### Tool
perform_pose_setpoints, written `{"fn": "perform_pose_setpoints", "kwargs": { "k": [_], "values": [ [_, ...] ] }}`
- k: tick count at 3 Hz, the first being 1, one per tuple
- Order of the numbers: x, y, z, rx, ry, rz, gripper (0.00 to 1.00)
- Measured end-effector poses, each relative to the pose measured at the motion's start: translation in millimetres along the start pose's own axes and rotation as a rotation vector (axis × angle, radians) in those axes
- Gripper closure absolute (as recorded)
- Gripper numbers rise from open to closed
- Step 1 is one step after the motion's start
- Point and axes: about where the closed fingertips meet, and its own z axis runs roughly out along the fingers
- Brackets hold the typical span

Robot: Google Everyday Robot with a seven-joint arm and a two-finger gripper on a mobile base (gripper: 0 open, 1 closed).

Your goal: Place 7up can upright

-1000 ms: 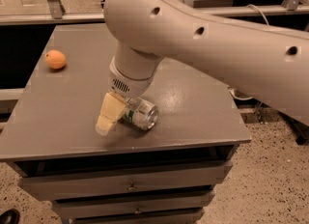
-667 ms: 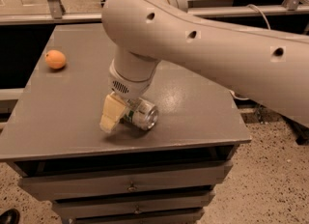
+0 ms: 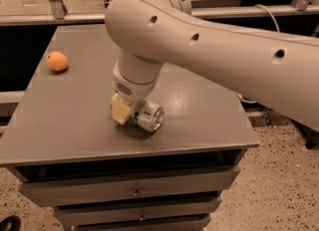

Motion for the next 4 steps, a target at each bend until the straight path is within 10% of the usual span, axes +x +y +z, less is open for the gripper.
{"fn": "perform_pose_setpoints", "kwargs": {
  "k": [2, 4],
  "values": [
    [-31.5, -15.7, -19.6, -0.065, -0.143, -0.043, 0.95],
    [-68.6, -22.8, -46.2, -0.261, -0.551, -0.082, 1.0]
  ]
}}
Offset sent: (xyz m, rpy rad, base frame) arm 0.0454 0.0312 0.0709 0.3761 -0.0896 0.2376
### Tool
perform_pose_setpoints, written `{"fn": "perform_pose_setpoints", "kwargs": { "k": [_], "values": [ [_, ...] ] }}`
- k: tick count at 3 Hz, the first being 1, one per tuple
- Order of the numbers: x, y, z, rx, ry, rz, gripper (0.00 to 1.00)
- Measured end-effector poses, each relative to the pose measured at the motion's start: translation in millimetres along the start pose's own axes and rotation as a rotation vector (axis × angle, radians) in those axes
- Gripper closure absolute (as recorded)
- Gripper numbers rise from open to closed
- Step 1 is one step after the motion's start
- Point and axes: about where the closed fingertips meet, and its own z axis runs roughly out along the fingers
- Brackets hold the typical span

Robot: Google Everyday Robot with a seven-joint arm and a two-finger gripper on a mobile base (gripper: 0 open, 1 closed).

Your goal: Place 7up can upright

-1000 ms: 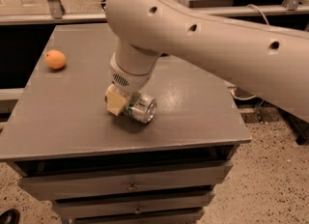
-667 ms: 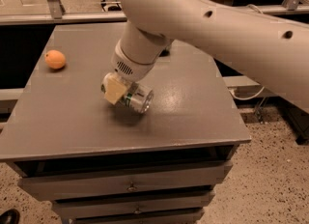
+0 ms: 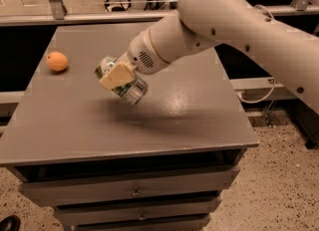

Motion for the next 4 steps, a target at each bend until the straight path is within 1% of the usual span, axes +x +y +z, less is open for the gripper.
{"fn": "perform_pose_setpoints", "kwargs": {
  "k": [1, 2, 3, 4],
  "values": [
    [-14.3, 6.8, -15.9, -0.086, -0.252, -0.071, 1.0],
    [-13.8, 11.6, -28.1, -0.11, -0.361, -0.19, 1.0],
    [2.6, 8.6, -39.3, -0.101, -0.482, -0.319, 1.0],
    [19.9, 2.3, -42.5, -0.101, -0.557, -0.339, 1.0]
  ]
}}
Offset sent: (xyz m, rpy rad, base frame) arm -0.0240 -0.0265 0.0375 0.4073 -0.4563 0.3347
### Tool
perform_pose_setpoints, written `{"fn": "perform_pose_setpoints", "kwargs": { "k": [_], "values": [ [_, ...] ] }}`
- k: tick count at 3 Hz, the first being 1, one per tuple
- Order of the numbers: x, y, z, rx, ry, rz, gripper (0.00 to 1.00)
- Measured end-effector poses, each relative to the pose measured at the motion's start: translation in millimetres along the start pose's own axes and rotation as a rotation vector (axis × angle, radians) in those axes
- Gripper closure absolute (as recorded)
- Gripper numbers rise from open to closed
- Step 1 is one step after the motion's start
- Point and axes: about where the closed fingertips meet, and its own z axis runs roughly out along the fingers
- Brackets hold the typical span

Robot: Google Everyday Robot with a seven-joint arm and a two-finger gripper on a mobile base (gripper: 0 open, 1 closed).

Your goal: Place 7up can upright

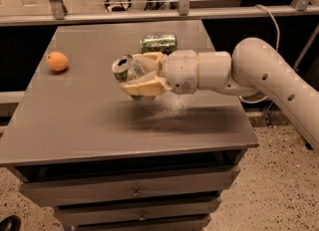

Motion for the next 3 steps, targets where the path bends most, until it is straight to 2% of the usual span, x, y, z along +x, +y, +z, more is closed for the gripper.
{"fn": "perform_pose_setpoints", "kwargs": {
  "k": [1, 2, 3],
  "values": [
    [9.9, -2.1, -6.5, 0.005, -0.024, 0.029, 1.0],
    [25.7, -5.8, -14.2, 0.004, -0.055, 0.109, 0.97],
    [35.8, -9.7, -20.9, 0.005, -0.066, 0.165, 0.72]
  ]
}}
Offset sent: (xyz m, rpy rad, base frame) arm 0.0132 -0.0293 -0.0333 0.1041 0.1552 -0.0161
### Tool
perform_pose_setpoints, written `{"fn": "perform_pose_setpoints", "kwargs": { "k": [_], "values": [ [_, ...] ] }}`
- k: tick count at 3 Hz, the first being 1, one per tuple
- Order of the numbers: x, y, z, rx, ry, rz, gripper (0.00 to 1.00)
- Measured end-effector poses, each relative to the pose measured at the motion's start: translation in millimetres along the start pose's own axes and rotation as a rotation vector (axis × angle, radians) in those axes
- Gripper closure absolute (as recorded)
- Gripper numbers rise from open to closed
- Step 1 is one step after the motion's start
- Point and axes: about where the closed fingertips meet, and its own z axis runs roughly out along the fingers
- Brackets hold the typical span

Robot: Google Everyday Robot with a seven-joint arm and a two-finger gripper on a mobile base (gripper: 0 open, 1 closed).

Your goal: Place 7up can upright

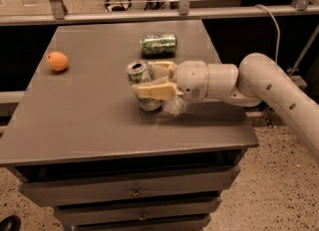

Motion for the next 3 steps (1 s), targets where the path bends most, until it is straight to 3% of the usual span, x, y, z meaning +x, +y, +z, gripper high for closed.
{"fn": "perform_pose_setpoints", "kwargs": {
  "k": [1, 2, 3],
  "values": [
    [3.4, -2.3, -7.9, 0.01, 0.006, 0.018, 0.43],
    [2.8, -2.3, -7.9, 0.01, 0.006, 0.018, 0.2],
    [14.1, -4.0, -39.9, 0.047, 0.044, 0.027, 0.0]
  ]
}}
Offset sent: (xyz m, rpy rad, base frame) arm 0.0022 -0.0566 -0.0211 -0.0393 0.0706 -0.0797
